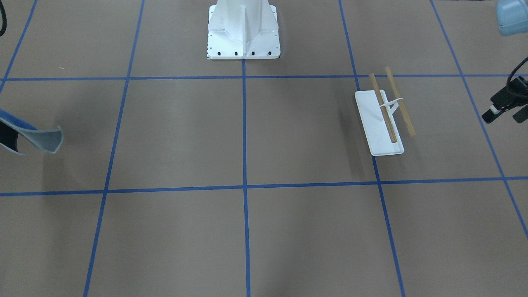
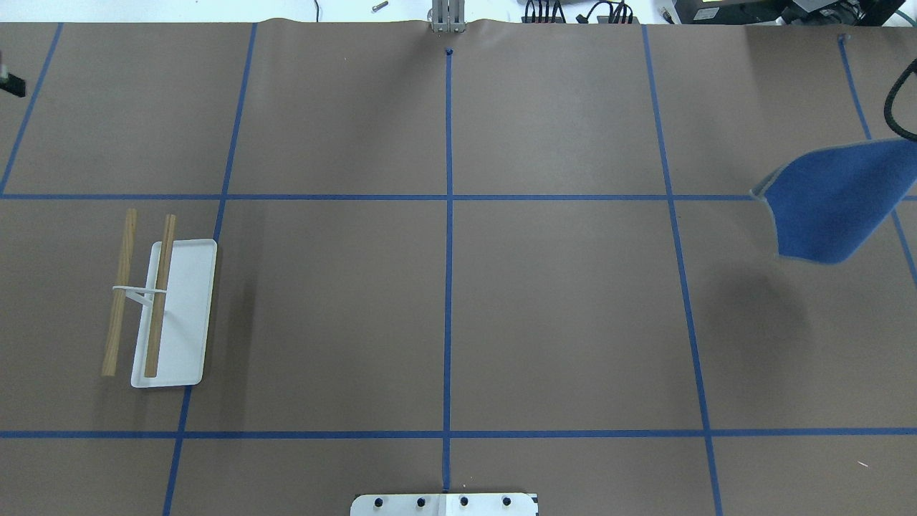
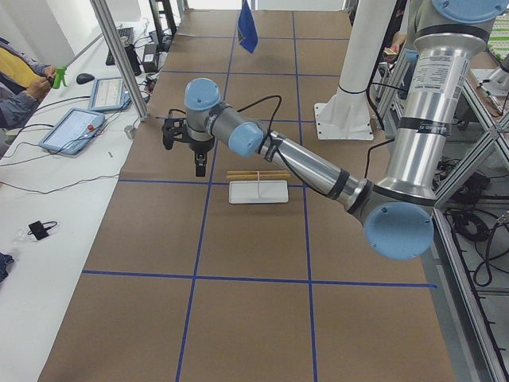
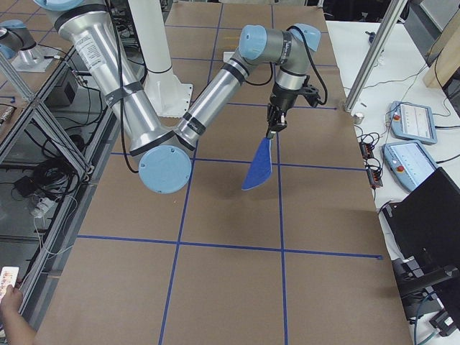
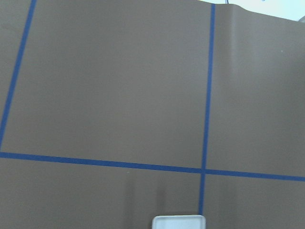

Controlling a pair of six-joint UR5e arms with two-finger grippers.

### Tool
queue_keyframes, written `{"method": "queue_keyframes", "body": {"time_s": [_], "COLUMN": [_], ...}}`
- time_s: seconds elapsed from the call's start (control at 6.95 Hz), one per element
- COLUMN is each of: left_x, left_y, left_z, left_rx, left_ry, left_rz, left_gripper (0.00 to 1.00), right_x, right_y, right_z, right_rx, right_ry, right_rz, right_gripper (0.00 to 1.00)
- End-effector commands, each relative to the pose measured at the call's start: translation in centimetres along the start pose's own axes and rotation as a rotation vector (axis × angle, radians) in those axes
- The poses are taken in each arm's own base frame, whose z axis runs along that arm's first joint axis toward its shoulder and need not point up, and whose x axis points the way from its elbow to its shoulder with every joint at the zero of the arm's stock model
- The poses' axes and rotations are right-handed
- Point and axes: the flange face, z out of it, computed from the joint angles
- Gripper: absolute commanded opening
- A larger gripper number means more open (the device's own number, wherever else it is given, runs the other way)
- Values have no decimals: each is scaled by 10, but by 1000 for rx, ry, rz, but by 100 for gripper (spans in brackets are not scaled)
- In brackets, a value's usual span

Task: Hang towel on rack

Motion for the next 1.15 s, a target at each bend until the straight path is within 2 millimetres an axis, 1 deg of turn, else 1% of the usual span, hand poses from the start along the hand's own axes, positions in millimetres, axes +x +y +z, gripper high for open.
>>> {"method": "queue_keyframes", "body": {"time_s": [0.0, 0.14, 0.29, 0.43, 0.58, 0.72, 0.86, 1.01], "left_x": [136, 165, 195, 241, 278, 305, 325, 340], "left_y": [3, 17, 27, 54, 66, 89, 113, 133], "left_z": [27, 28, 25, 43, 41, 49, 72, 101], "left_rx": [-63, -98, -150, -210, -221, -265, -254, -235], "left_ry": [72, 92, 136, 145, 158, 193, 240, 282], "left_rz": [-223, -358, -457, -500, -592, -642, -726, -800], "left_gripper": [98, 98, 98, 98, 98, 98, 98, 98], "right_x": [-96, -131, -159, -195, -235, -265, -298, -323], "right_y": [-5, -10, -15, -25, -42, -56, -69, -76], "right_z": [-27, -35, -41, -48, -62, -73, -75, -79], "right_rx": [116, 140, 171, 198, 214, 225, 224, 224], "right_ry": [-75, -100, -133, -176, -221, -261, -313, -367], "right_rz": [44, 90, 135, 178, 254, 314, 400, 481], "right_gripper": [0, 0, 0, 0, 0, 0, 0, 0]}}
